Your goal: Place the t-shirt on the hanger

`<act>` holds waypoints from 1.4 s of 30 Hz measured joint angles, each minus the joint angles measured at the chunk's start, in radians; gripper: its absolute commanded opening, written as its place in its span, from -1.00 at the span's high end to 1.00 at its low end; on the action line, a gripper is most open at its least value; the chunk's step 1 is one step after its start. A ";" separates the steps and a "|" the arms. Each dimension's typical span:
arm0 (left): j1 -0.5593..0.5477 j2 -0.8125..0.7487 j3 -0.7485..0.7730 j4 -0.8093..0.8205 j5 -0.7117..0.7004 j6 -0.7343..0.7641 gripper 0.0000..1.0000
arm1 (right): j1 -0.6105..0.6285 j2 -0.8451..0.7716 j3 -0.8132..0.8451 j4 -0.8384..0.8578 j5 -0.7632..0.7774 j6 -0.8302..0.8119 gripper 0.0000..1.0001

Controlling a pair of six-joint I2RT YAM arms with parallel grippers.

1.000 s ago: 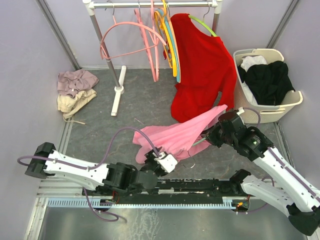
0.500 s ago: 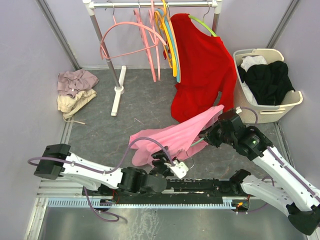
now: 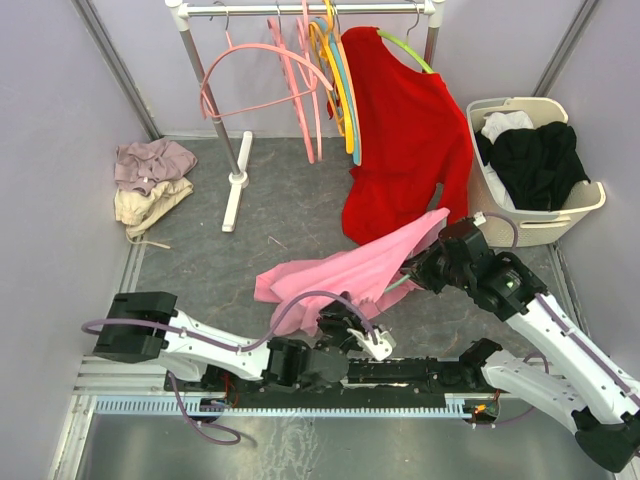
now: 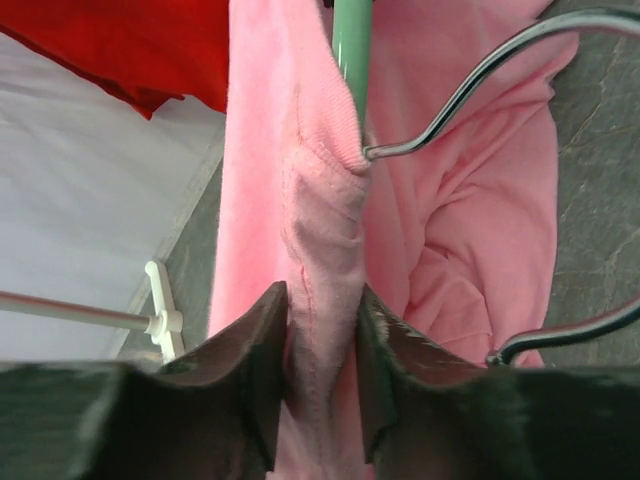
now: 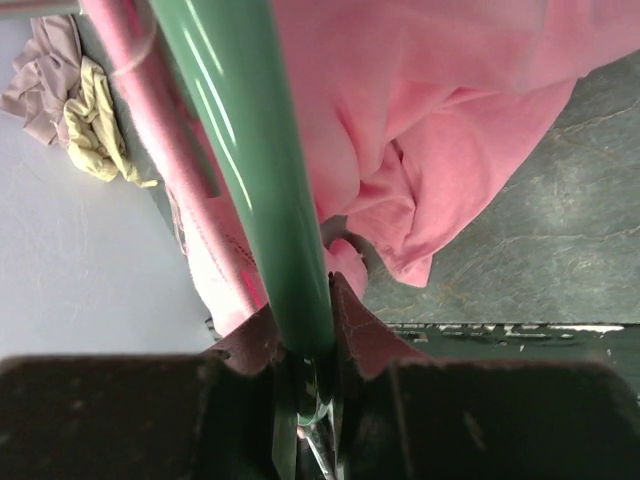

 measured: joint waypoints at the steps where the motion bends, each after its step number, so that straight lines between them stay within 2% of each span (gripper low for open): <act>1: 0.004 0.008 0.000 0.013 -0.005 0.018 0.67 | -0.002 -0.002 -0.001 0.000 0.003 -0.006 0.98; 3: 0.016 0.025 0.005 0.024 -0.018 0.061 0.92 | -0.002 -0.002 -0.004 0.003 0.003 -0.006 0.98; 4: 0.021 0.030 0.005 0.017 -0.011 0.075 0.94 | -0.002 -0.002 -0.004 0.013 0.000 -0.014 0.97; 9: 0.027 0.027 0.007 -0.019 0.006 0.093 0.95 | 0.000 -0.002 -0.004 0.030 -0.006 -0.041 0.97; 15: 0.035 -0.079 0.007 -0.135 0.048 0.064 0.95 | 0.000 0.000 -0.004 0.088 -0.046 -0.043 0.91; 16: 0.035 -0.098 0.007 -0.157 0.057 0.055 0.95 | 0.000 0.002 -0.004 0.100 -0.055 -0.044 0.86; 18: 0.037 -0.141 0.007 -0.210 0.080 0.031 0.95 | 0.001 0.009 -0.004 0.120 -0.074 -0.043 0.54; 20: 0.044 -0.187 0.006 -0.263 0.113 -0.005 0.95 | 0.001 0.026 -0.003 0.146 -0.097 -0.038 0.52; 22: 0.053 -0.230 0.006 -0.295 0.142 -0.055 0.95 | 0.000 0.053 0.006 0.183 -0.113 -0.032 0.41; 30: 0.127 -0.416 0.006 -0.406 0.299 -0.203 0.95 | 0.003 0.104 0.083 0.195 -0.163 -0.114 -0.33; 39: 0.171 -0.553 0.009 -0.524 0.402 -0.324 0.95 | 0.007 0.119 0.268 0.019 -0.158 -0.344 -0.71; 42: 0.181 -0.572 0.023 -0.581 0.402 -0.372 0.95 | 0.007 0.119 0.333 -0.069 -0.134 -0.422 -0.74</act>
